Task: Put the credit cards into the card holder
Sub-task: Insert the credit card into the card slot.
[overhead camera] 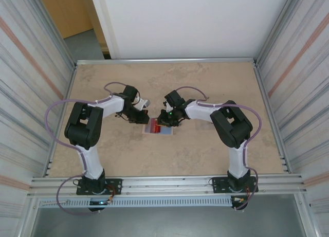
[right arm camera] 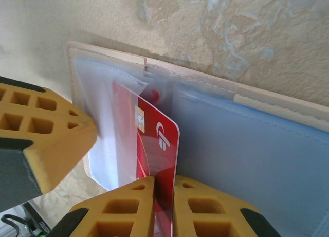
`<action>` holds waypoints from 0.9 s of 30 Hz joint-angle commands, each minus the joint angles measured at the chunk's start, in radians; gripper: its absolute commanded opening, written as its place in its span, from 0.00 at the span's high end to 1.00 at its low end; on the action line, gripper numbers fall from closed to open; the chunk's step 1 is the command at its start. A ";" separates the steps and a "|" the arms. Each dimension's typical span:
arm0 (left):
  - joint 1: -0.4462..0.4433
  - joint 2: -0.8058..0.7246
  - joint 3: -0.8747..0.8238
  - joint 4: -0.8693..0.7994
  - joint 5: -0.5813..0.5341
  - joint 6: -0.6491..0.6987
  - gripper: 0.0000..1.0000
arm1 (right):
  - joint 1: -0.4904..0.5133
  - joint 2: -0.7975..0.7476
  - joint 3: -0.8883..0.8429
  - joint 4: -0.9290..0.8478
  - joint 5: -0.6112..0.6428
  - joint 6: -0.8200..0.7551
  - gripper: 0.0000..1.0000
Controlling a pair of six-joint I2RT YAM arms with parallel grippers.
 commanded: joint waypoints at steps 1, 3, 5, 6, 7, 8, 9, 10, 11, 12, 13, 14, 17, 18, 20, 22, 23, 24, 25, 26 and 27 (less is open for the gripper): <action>0.004 -0.069 0.007 -0.040 -0.005 0.004 1.00 | 0.007 0.020 0.015 -0.090 0.038 0.002 0.85; 0.014 -0.083 0.001 -0.044 -0.006 0.008 1.00 | 0.004 0.015 0.007 -0.093 0.039 0.002 0.84; 0.027 -0.087 -0.014 -0.040 -0.016 0.008 1.00 | 0.001 0.009 0.001 -0.095 0.041 0.003 0.82; 0.033 -0.088 -0.021 -0.037 -0.024 0.008 1.00 | 0.001 0.007 0.002 -0.095 0.040 0.003 0.81; 0.039 -0.087 -0.033 -0.030 -0.032 0.008 1.00 | 0.002 0.005 -0.001 -0.096 0.040 0.005 0.80; 0.041 -0.085 -0.049 -0.022 -0.041 0.003 1.00 | 0.002 0.002 -0.003 -0.096 0.041 0.005 0.79; 0.041 -0.083 -0.064 -0.016 -0.045 -0.003 1.00 | 0.002 0.001 -0.003 -0.096 0.038 0.006 0.79; 0.043 -0.076 -0.073 -0.017 -0.043 -0.007 1.00 | 0.002 -0.001 -0.003 -0.098 0.039 0.007 0.79; 0.042 -0.066 -0.080 -0.027 -0.034 -0.013 1.00 | 0.002 -0.002 0.000 -0.100 0.038 0.006 0.78; 0.041 -0.060 -0.088 -0.030 -0.026 -0.017 1.00 | 0.002 -0.003 0.001 -0.102 0.039 0.006 0.78; 0.043 -0.058 -0.096 -0.031 -0.019 -0.025 1.00 | 0.004 -0.005 0.001 -0.101 0.038 0.006 0.78; 0.042 -0.056 -0.105 -0.028 -0.015 -0.031 1.00 | 0.005 -0.006 -0.002 -0.102 0.039 0.007 0.78; 0.043 -0.055 -0.125 -0.012 0.003 -0.061 1.00 | 0.011 -0.012 -0.007 -0.106 0.045 0.010 0.78; 0.041 -0.053 -0.129 -0.007 0.009 -0.071 1.00 | 0.015 -0.013 -0.007 -0.105 0.049 0.012 0.78; 0.042 -0.054 -0.144 0.005 0.026 -0.089 1.00 | 0.021 -0.010 -0.007 -0.097 0.049 0.016 0.79; 0.042 -0.059 -0.162 0.025 0.036 -0.108 1.00 | 0.025 -0.002 0.003 -0.097 0.045 0.018 0.80; 0.042 -0.062 -0.173 0.036 0.044 -0.117 1.00 | 0.026 0.004 0.011 -0.098 0.044 0.018 0.81; 0.043 -0.066 -0.183 0.044 0.048 -0.126 1.00 | 0.027 0.007 0.018 -0.100 0.044 0.018 0.81; 0.041 -0.071 -0.193 0.055 0.051 -0.135 1.00 | 0.029 0.012 0.025 -0.101 0.042 0.018 0.82; 0.039 -0.075 -0.200 0.064 0.052 -0.138 1.00 | 0.030 0.016 0.031 -0.102 0.042 0.018 0.83; 0.036 -0.079 -0.205 0.070 0.052 -0.139 1.00 | 0.033 0.020 0.035 -0.104 0.042 0.018 0.83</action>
